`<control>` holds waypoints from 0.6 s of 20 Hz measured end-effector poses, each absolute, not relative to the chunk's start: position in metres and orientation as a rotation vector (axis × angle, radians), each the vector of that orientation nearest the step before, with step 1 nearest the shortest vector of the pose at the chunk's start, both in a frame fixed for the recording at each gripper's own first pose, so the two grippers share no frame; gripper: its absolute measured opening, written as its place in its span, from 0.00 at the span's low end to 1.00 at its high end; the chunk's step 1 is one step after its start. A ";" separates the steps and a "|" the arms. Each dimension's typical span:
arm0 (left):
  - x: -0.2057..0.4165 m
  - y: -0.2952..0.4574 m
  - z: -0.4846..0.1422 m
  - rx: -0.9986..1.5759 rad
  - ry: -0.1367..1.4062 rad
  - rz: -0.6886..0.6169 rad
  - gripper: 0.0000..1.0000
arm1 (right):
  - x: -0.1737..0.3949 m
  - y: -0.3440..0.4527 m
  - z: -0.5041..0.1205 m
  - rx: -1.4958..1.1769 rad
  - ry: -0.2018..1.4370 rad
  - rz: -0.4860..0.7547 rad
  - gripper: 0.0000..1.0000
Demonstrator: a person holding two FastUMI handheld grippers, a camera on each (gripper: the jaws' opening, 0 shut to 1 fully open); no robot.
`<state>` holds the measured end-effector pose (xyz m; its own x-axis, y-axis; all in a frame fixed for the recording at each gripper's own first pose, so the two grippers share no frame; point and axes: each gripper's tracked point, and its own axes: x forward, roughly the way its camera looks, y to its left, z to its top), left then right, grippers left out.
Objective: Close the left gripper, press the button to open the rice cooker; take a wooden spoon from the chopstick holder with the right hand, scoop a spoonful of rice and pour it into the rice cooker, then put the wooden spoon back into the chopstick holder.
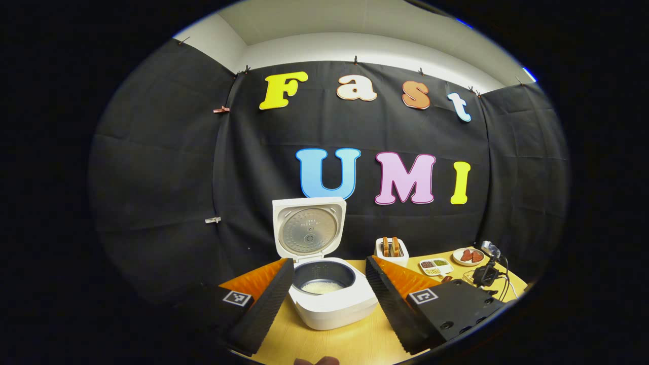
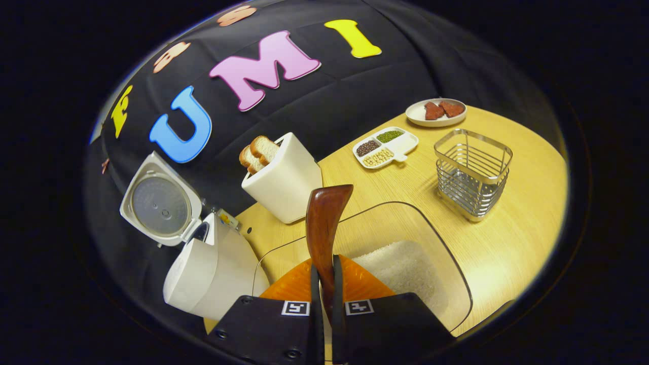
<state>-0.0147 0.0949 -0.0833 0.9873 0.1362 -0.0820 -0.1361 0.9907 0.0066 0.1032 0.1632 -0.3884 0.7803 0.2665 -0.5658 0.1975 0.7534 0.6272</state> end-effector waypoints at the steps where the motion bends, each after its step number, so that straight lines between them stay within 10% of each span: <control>1: -0.015 0.097 -0.083 0.006 0.081 0.139 0.97 | 0.102 0.158 -0.392 0.791 0.695 0.019 0.11; 12: -0.021 0.099 -0.073 0.017 0.055 0.131 0.97 | 0.109 0.130 -0.347 0.991 0.535 0.067 0.10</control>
<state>-0.0215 0.0994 -0.0729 0.9899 0.1310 -0.0536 -0.1301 0.9913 0.0205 0.1095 0.1298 -0.3471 0.8692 0.2920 -0.3991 0.1847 0.5570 0.8097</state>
